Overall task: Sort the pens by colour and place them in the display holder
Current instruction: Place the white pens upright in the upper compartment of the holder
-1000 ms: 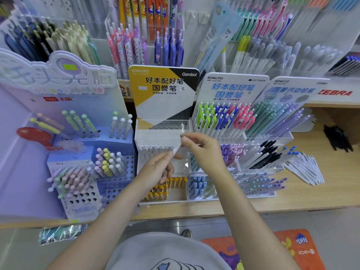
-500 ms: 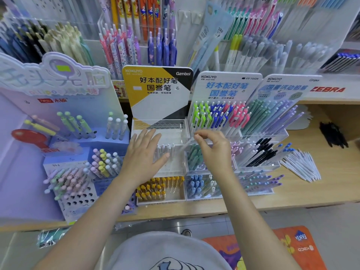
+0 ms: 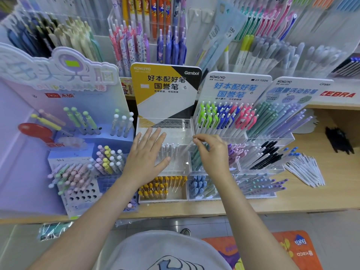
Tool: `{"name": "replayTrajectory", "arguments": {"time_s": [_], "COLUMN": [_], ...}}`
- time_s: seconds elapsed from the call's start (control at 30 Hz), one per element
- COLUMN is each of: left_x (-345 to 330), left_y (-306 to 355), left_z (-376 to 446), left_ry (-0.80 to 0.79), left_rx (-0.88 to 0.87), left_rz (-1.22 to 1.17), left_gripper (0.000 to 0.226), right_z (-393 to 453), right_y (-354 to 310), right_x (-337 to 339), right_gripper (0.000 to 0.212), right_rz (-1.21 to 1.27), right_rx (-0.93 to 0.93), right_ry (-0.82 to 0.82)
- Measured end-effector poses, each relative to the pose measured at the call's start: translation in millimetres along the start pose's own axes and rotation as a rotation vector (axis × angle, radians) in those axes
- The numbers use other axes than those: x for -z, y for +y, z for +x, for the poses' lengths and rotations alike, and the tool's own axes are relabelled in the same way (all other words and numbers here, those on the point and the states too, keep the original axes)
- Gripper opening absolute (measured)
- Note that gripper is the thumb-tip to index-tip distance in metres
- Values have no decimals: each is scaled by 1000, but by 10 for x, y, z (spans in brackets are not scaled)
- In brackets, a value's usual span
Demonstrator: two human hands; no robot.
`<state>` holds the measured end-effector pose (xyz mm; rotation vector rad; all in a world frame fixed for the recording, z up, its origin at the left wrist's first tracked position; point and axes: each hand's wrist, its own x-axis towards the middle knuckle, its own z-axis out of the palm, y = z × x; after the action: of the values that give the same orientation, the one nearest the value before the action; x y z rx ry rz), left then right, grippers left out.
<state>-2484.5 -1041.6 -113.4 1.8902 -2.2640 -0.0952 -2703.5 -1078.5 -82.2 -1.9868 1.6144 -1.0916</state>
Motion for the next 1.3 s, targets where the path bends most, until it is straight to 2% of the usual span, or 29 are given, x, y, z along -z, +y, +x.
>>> {"name": "replayTrajectory", "arguments": {"time_s": [0.43,0.6,0.73,0.83,0.9,0.97,1.1,1.2,1.3], "left_x": [2,5,95,215,308,392,362,164,-312], "left_y": [-13,-22,13,253,578,995,1985,2888,3827], "left_z": [-3,2,16,2,4,43,236,466,769], "left_ry": [23,52,53,187,346,389,221,-80,-303], "left_rx": [3,-3,37,42,-43,-143,-265,-292,-340], "left_rz": [-88,-135,-200,-295,-386,-450,-596,-577,-487], "left_gripper": [76,75,78,65,49,43,41,39,33], "right_z": [8,-5,-114,-265,-386,-528,-812,-977,-1080], "right_y": [-60,-49,-141,-132,-10,177,795,1530,2433], "right_x": [-232,-267,-51,289,571,873,1551,2076,2564], "right_gripper": [11,12,24,25,24,26,28,19,24], "right_rz": [-269,-360,-326,-257,-226,-201,-238,-254,-224], "right_rx": [113,144,144,135,117,29,-253,-470,-613], "right_ry": [-110,-110,-31,43,91,131,192,219,220]}}
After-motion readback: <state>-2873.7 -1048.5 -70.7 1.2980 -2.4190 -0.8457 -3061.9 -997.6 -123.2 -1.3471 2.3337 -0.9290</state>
